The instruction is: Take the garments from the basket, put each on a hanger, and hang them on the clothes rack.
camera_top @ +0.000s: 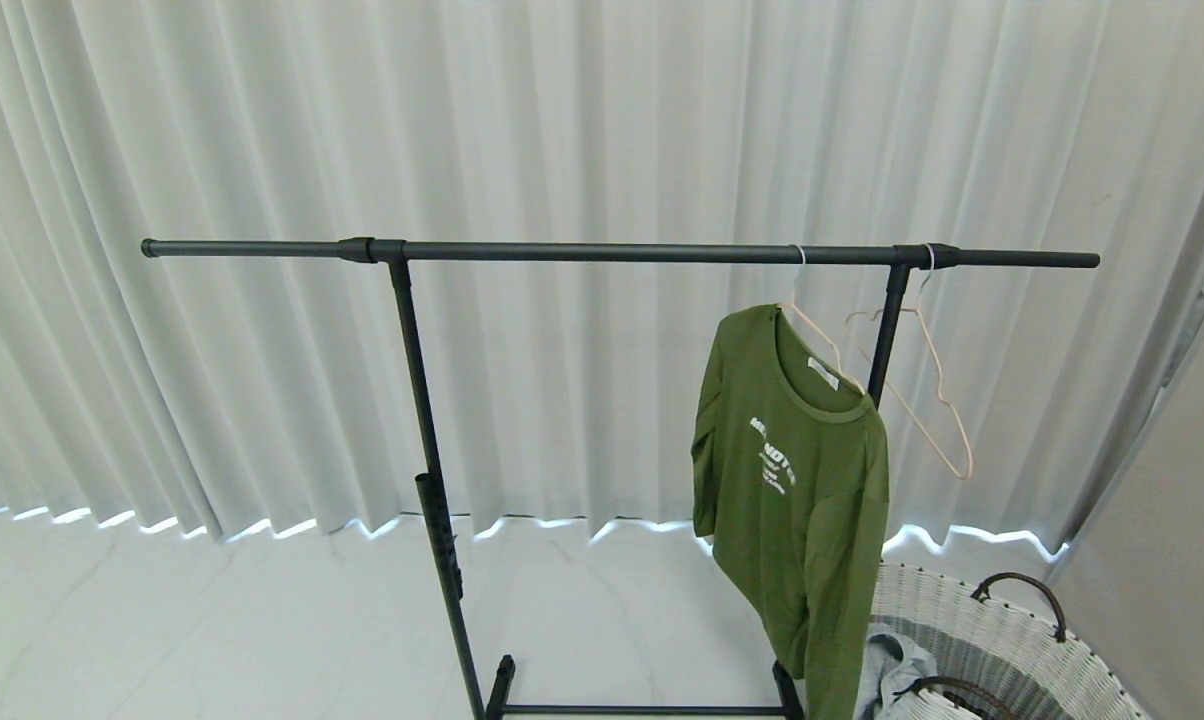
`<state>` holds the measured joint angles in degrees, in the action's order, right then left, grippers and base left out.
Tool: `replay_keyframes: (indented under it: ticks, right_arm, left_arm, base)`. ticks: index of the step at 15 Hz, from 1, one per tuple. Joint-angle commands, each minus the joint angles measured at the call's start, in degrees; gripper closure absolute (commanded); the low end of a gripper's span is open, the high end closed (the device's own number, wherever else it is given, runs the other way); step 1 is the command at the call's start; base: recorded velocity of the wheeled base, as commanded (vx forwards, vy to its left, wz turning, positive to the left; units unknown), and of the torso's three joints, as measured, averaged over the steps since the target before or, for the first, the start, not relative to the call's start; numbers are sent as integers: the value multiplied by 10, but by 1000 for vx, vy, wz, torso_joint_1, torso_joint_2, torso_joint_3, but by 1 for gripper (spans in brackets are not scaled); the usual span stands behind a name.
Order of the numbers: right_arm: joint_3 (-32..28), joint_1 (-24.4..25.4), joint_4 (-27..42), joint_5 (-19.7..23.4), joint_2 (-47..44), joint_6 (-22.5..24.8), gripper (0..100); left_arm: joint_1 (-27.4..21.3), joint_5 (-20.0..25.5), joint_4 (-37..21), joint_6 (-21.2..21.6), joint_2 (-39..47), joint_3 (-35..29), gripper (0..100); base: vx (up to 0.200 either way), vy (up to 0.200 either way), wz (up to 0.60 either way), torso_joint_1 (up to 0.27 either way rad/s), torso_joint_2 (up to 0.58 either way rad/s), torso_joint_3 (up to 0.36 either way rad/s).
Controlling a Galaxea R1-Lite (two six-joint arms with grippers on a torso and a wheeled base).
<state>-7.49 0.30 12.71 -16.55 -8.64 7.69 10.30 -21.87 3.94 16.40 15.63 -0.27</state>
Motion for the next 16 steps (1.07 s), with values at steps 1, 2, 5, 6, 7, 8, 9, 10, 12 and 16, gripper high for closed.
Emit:
replay_keyframes:
  ticks: [1, 2, 5, 6, 7, 8, 9, 10, 12, 16]
  right_arm:
    - [4, 4, 0, 3, 66, -2, 0]
    - [4, 0, 0, 0, 83, -3, 0]
    - [6, -1, -1, -3, 86, -19, 0]
    - [6, -1, -1, -2, 86, -24, 0]
    - [6, -1, -1, -3, 86, -33, 0]
    - [7, -1, -1, -10, 86, -40, 0]
    - [8, -1, -1, -23, 86, -44, 0]
    - [9, -1, -2, -44, 86, -49, 0]
    - [12, -1, -7, -62, 86, -81, 0]
    - [12, -1, -8, -61, 86, -86, 0]
  left_arm:
    - [-30, 3, 0, -3, -86, 3, 0]
    - [-35, 1, 0, -5, -103, 3, 0]
    - [-34, 0, 0, -8, -101, 3, 0]
    - [-35, 0, 0, -10, -101, 3, 0]
    - [-35, 0, 0, -22, -101, 3, 0]
    - [-35, 0, 0, -35, -101, 3, 0]
    - [-35, 1, 0, -43, -102, 3, 0]
    - [-34, 10, -2, -53, -101, 3, 0]
    - [-35, 93, -2, -62, -102, 3, 0]
    - [-35, 233, -39, -121, -101, 3, 0]
  base:
    - [0, 0, 0, 0, 0, 0]
    - [0, 0, 0, 0, 0, 0]
    - [0, 0, 0, 0, 0, 0]
    - [0, 0, 0, 0, 0, 0]
    - [0, 0, 0, 0, 0, 0]
    - [0, 0, 0, 0, 0, 0]
    - [0, 0, 0, 0, 0, 0]
    - [0, 0, 0, 0, 0, 0]
    - [0, 0, 0, 0, 0, 0]
    - [0, 0, 0, 0, 0, 0]
